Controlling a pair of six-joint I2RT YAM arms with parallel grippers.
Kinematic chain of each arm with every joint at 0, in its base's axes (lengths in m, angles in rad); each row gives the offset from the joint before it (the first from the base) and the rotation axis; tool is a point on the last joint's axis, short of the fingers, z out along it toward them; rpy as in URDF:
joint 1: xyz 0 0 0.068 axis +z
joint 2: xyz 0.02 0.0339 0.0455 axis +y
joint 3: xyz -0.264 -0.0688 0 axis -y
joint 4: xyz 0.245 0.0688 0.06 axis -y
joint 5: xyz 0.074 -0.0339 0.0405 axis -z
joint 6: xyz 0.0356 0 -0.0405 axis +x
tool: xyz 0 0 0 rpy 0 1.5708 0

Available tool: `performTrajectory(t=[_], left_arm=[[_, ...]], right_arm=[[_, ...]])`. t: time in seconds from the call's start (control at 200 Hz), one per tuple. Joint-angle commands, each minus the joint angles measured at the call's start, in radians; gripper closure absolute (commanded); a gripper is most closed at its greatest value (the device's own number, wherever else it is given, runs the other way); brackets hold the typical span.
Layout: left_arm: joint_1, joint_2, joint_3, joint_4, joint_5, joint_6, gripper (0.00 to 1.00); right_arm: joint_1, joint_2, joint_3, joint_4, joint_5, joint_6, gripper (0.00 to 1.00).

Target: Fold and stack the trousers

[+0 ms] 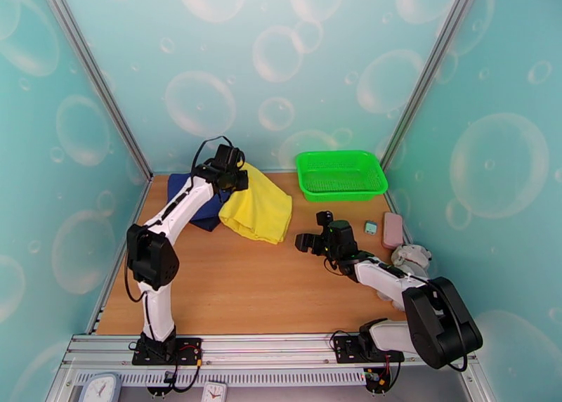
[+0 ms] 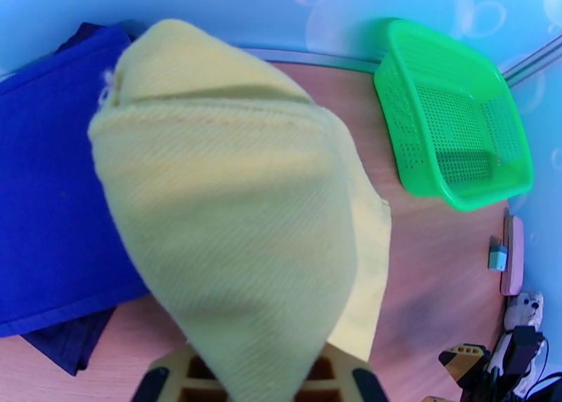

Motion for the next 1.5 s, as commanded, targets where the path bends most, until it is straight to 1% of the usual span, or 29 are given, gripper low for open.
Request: performTrajectory(t=[0.0, 0.115, 0.14, 0.275, 0.34, 0.465, 0.495, 0.605, 0.665, 0.735, 0.8, 0.95, 1.06, 1.135, 1.285, 1.405, 1.495], left_arm=[[0.015, 0.058, 0.202, -0.130, -0.027, 0.020, 1.00], [0.042, 0.119, 0.376, -0.197, -0.011, 0.020, 1.00], [0.048, 0.127, 0.402, -0.206, -0.006, 0.048, 1.00], [0.082, 0.127, 0.461, -0.218, 0.021, 0.080, 1.00], [0.094, 0.110, 0.461, -0.222, 0.033, 0.096, 1.00], [0.119, 0.073, 0.461, -0.232, 0.020, 0.146, 1.00], [0.140, 0.068, 0.460, -0.236, 0.016, 0.156, 1.00], [0.245, 0.080, 0.444, -0.237, 0.037, 0.188, 1.00], [0.295, 0.097, 0.423, -0.214, 0.065, 0.213, 1.00], [0.345, 0.122, 0.399, -0.187, 0.065, 0.224, 1.00], [0.374, 0.143, 0.374, -0.154, 0.083, 0.237, 1.00], [0.421, 0.183, 0.261, -0.049, 0.082, 0.238, 1.00], [0.443, 0.228, 0.208, -0.003, 0.077, 0.234, 1.00], [0.445, 0.231, 0.178, 0.030, 0.088, 0.228, 1.00], [0.432, 0.185, 0.141, 0.066, 0.137, 0.188, 1.00], [0.409, 0.115, 0.157, 0.051, 0.122, 0.173, 1.00], [0.409, 0.072, 0.213, 0.005, 0.090, 0.165, 1.00]], right_arm=[[-0.006, 0.009, -0.011, 0.022, -0.013, 0.009, 0.09], [-0.005, 0.022, -0.009, 0.022, -0.017, 0.011, 0.09], [-0.005, 0.027, -0.007, 0.022, -0.018, 0.012, 0.09], [-0.005, 0.055, -0.001, 0.022, -0.024, 0.010, 0.09], [-0.004, 0.068, 0.001, 0.021, -0.022, 0.008, 0.09], [-0.004, 0.096, 0.009, 0.022, -0.024, 0.005, 0.09], [-0.004, 0.105, 0.010, 0.051, -0.026, 0.005, 0.09], [-0.005, 0.143, 0.019, 0.057, -0.037, 0.003, 0.09], [-0.005, 0.164, 0.028, 0.053, -0.044, 0.000, 0.09], [-0.005, 0.187, 0.033, 0.057, -0.052, -0.004, 0.09], [-0.005, 0.210, 0.038, 0.057, -0.057, -0.005, 0.09], [-0.001, 0.265, 0.054, 0.063, -0.093, -0.006, 0.09], [0.006, 0.290, 0.067, 0.057, -0.112, -0.008, 0.09], [0.007, 0.291, 0.067, 0.052, -0.107, -0.013, 0.09], [0.010, 0.285, 0.069, 0.047, -0.098, -0.018, 0.08], [0.011, 0.277, 0.067, 0.044, -0.097, -0.022, 0.08], [0.011, 0.269, 0.064, 0.042, -0.094, -0.021, 0.08]])
